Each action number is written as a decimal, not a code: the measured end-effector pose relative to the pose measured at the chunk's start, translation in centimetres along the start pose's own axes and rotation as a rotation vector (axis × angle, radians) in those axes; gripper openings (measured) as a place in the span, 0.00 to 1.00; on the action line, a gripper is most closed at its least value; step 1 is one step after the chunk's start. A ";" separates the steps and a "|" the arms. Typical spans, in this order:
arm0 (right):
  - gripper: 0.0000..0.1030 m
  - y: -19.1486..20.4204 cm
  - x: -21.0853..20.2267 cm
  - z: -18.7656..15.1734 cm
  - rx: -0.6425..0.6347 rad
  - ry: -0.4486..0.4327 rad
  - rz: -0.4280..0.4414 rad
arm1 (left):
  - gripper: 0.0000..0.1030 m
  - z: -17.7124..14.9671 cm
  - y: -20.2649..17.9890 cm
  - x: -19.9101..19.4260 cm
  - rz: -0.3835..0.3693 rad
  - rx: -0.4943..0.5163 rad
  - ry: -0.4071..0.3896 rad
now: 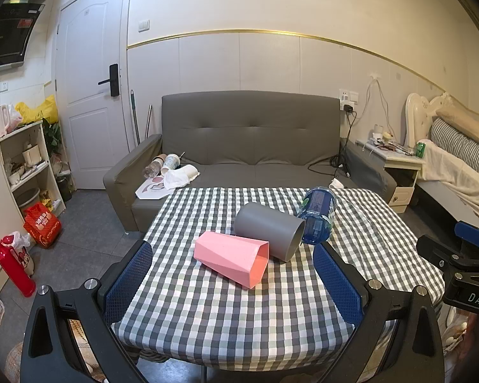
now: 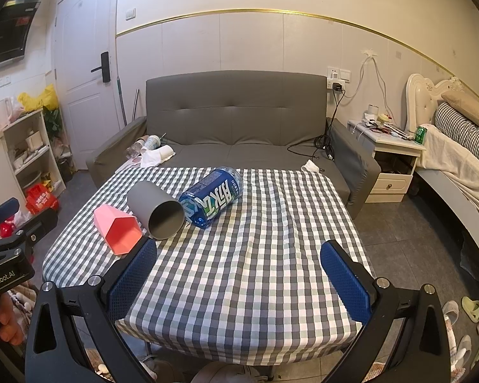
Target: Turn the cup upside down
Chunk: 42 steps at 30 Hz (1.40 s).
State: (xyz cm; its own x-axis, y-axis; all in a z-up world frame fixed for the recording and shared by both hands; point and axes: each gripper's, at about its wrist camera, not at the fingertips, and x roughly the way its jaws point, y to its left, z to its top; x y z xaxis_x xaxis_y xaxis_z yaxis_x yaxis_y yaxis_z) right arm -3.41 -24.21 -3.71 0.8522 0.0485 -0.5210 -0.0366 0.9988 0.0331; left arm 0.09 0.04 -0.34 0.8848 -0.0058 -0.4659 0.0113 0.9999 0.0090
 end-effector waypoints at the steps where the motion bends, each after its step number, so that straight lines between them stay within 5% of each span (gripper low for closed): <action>1: 1.00 0.1 0.0 0.0 0.000 -0.001 0.000 | 1.00 0.0 0.0 0.0 -0.001 0.000 0.000; 42: 1.00 0.3 0.2 -0.2 -0.001 0.004 -0.001 | 1.00 -0.1 -0.1 0.1 0.000 0.003 0.004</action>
State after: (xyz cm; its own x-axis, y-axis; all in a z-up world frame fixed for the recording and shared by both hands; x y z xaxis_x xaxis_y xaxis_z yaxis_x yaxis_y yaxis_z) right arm -3.39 -23.94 -4.00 0.8502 0.0476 -0.5243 -0.0364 0.9988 0.0317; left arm 0.16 -0.06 -0.45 0.8830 -0.0063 -0.4694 0.0130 0.9999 0.0112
